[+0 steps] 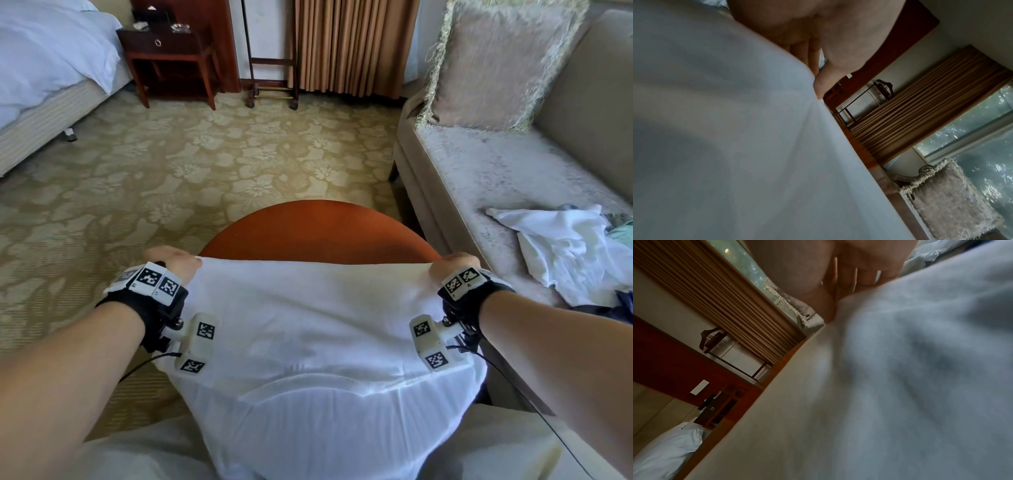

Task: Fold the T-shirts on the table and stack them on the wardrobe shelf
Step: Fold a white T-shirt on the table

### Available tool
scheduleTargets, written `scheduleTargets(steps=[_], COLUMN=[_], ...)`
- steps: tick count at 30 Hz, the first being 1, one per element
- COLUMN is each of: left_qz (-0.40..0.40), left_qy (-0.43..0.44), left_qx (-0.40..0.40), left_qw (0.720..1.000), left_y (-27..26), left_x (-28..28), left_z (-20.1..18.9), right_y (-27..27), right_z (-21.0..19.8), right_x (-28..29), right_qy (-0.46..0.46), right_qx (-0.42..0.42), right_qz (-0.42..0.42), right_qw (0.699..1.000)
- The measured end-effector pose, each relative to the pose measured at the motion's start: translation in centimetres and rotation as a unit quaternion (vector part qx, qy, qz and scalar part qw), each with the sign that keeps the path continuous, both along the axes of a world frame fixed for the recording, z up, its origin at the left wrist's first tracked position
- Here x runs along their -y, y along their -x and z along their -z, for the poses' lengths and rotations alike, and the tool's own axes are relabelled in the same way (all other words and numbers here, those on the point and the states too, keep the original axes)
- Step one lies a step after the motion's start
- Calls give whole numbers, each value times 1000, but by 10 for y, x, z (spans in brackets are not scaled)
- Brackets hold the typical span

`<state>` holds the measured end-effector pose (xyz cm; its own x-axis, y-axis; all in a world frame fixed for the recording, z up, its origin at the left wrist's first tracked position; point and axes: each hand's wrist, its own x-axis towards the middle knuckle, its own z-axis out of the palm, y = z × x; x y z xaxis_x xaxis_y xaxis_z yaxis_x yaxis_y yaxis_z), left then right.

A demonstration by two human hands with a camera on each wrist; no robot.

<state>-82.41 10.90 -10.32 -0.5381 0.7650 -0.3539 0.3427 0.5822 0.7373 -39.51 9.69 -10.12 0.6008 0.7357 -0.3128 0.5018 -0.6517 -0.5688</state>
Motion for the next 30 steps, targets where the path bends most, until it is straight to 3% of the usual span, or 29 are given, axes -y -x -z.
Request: scheduleTargets(steps=[7,11,14,18,20,22,26,30], left_qz=[-18,9,-45,-55,-70,-71,-87,-76], left_qy=[-57,-55,-59,-30,-31,-5,-47,12], left_qx=[-8,10,41,139,196,225,258,299], left_qw=[998,998,996,988,978,972,961,951], left_y=[-2,-3,-2,29,9,-8,-13,-21], left_x=[-21,-27,-11,10,43,75,116,159], left_z=[-6,-13,-15,22,7,3,18,21], right_y=[6,10,13,5,4,1,1,16], right_z=[-6,-12,-14,-19,-19,-14,-8,-20], right_x=[-29,-44,-36,0,21,43,89,150], right_qy=[-78,-58,-21,32,39,39,-20,-5], right_qx=[-25,-44,-57,-85,-145,-197,-242,-270], right_qz=[55,47,87,85,68,47,37,37], right_qw=[995,996,994,992,986,978,969,962])
